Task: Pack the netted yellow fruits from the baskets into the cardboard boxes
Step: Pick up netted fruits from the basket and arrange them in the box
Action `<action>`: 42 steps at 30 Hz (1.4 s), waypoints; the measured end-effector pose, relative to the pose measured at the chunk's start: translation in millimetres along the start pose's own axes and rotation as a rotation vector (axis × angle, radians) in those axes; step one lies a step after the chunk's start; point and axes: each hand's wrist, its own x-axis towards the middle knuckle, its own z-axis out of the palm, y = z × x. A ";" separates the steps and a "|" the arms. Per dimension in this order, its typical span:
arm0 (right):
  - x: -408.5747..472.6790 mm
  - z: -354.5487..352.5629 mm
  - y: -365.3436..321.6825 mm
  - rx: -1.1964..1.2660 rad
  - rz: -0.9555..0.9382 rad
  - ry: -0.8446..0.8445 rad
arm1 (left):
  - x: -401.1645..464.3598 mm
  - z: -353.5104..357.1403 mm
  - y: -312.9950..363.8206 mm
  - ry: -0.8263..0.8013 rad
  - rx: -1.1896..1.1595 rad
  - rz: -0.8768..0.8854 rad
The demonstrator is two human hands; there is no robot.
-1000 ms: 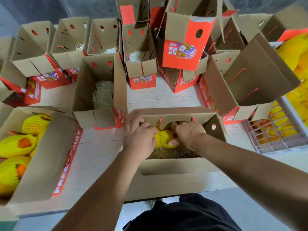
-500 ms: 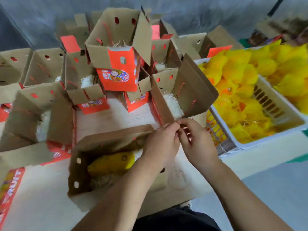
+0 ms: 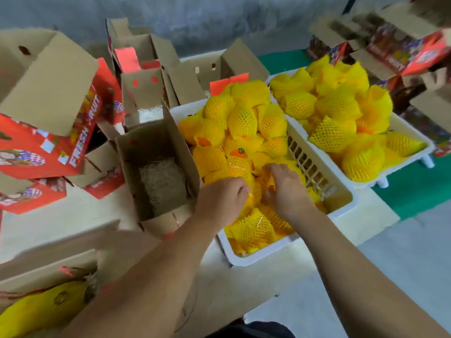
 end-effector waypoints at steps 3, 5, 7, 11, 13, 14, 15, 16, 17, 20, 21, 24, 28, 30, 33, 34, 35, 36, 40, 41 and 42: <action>47.1 0.6 27.5 -0.326 0.076 -0.153 | 6.7 11.9 -2.8 0.069 0.184 -0.006; 65.8 5.7 38.2 -0.356 0.127 -0.211 | 8.6 17.0 -3.8 0.072 0.236 0.010; 71.2 7.5 42.9 -0.315 0.166 -0.193 | 10.0 20.3 -6.6 0.073 0.261 0.008; 51.9 7.7 51.0 0.156 0.202 0.081 | 12.3 23.1 -7.5 0.065 0.233 -0.028; 41.4 5.9 41.7 0.586 0.232 0.029 | 12.9 22.0 -5.5 0.054 0.210 -0.060; 37.6 6.1 34.8 0.726 0.232 -0.084 | 12.6 21.1 -4.0 0.057 0.192 -0.079; 36.0 7.9 27.9 0.825 0.198 -0.215 | 11.8 20.1 -2.9 0.072 0.164 -0.092; 35.5 10.0 22.2 0.905 0.140 -0.333 | 11.3 18.6 -2.4 0.095 0.138 -0.096; 36.1 12.9 18.7 0.975 0.084 -0.426 | 10.9 17.2 -2.1 0.119 0.131 -0.093; 34.7 14.8 17.1 1.118 0.024 -0.559 | 9.7 16.0 -2.1 0.168 0.185 -0.060; 33.3 13.8 18.1 1.140 0.036 -0.550 | 9.4 16.1 -1.9 0.180 0.182 -0.054; 33.4 10.5 19.8 1.095 0.093 -0.373 | 9.1 15.1 -1.7 0.216 0.100 -0.077; 38.6 9.7 21.4 0.960 0.135 -0.078 | 7.9 14.5 -2.7 0.226 0.095 -0.071; 43.0 10.3 19.9 0.892 0.107 0.067 | 6.9 13.8 -3.4 0.224 0.118 -0.075; 73.4 2.7 2.9 0.825 0.068 0.244 | 6.7 13.2 -3.5 0.201 0.149 -0.068; 91.1 -0.5 -5.3 0.802 0.097 0.264 | 6.6 13.3 -3.1 0.205 0.155 -0.055; 109.4 -4.3 -15.1 0.771 0.150 0.249 | 6.6 13.2 -2.7 0.215 0.157 -0.041; 126.5 -8.0 -24.4 0.732 0.217 0.199 | 6.5 12.9 -2.0 0.223 0.160 -0.030; 154.1 -3.3 -46.4 0.679 0.301 0.081 | 6.4 10.6 -1.1 0.273 0.152 -0.011; 153.1 -1.2 -46.1 0.679 0.300 0.105 | 6.2 10.0 -1.1 0.276 0.132 -0.013; 151.3 1.5 -43.9 0.690 0.289 0.128 | 5.7 9.4 -1.0 0.279 0.116 -0.013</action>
